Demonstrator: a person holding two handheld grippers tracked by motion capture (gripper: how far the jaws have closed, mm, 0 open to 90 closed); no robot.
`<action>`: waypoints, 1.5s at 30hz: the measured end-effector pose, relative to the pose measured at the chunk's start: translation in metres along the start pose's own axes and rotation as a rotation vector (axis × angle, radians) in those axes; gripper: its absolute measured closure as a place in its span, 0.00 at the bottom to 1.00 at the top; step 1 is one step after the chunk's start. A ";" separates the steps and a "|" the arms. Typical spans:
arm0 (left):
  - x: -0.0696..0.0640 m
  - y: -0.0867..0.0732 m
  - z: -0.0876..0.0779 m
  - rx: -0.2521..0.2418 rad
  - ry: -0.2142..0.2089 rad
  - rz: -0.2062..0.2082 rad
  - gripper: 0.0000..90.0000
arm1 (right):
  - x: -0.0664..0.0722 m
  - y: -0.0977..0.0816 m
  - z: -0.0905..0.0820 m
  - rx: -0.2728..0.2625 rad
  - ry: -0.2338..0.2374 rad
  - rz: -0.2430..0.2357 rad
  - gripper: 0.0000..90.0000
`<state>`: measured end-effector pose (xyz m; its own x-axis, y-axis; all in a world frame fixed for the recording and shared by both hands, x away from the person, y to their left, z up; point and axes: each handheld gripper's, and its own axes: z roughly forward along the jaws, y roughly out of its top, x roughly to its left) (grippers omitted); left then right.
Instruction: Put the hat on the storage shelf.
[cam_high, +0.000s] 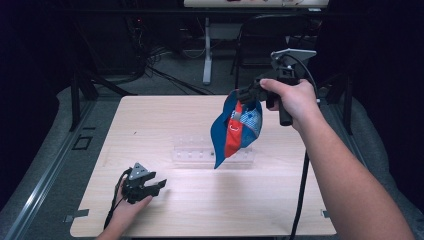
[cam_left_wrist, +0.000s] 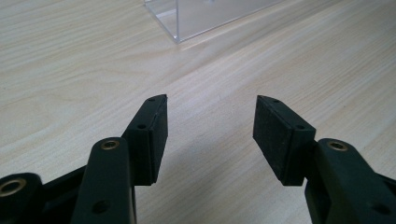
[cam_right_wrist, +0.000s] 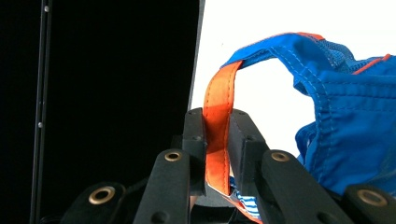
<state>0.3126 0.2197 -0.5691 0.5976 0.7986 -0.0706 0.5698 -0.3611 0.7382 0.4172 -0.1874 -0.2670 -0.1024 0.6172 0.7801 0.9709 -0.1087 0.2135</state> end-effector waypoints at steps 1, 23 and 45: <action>0.000 0.000 0.000 0.000 0.000 -0.001 0.51 | 0.000 0.001 0.001 0.000 -0.001 -0.001 0.87; 0.002 0.000 -0.001 -0.002 -0.002 -0.003 0.51 | 0.001 0.023 0.024 -0.030 -0.023 0.034 0.87; 0.002 0.000 -0.001 -0.011 -0.001 -0.001 0.51 | -0.014 0.028 0.040 -0.029 -0.049 0.064 0.87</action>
<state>0.3136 0.2218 -0.5688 0.5975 0.7986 -0.0719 0.5639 -0.3547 0.7458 0.4548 -0.1678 -0.2949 -0.0293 0.6453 0.7634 0.9684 -0.1709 0.1816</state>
